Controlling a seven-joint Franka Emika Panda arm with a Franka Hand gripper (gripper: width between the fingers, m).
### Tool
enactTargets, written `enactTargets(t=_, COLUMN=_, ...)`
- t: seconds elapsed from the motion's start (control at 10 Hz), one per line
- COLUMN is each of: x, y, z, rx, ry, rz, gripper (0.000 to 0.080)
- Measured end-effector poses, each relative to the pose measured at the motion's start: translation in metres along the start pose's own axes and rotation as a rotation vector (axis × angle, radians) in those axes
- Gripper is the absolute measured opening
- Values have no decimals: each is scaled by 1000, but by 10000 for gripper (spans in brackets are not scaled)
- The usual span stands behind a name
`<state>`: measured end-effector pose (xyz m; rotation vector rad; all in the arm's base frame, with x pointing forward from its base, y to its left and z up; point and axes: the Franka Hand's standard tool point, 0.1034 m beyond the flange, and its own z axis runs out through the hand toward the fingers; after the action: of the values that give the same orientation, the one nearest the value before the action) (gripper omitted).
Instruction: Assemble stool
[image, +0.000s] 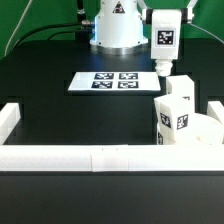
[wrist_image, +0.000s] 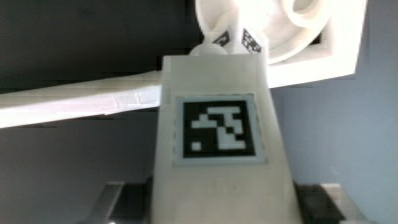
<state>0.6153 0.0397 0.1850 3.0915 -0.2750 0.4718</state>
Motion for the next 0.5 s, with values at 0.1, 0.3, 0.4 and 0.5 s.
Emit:
enactTargets(t=0.1, x=0, y=-2, z=1, rx=0, ry=-5, rz=7, gripper=337)
enactTargets(t=0.3, x=2, y=-31, z=10, rx=8, ry=-13, rz=25, gripper=337)
enactTargets(t=0.4, x=0, y=-41, z=23, rx=2, ry=-20, rz=40, gripper=337)
enactTargets(t=0.5, x=-2, y=-47, z=34, rx=-5, ry=-30, rz=48, gripper=337)
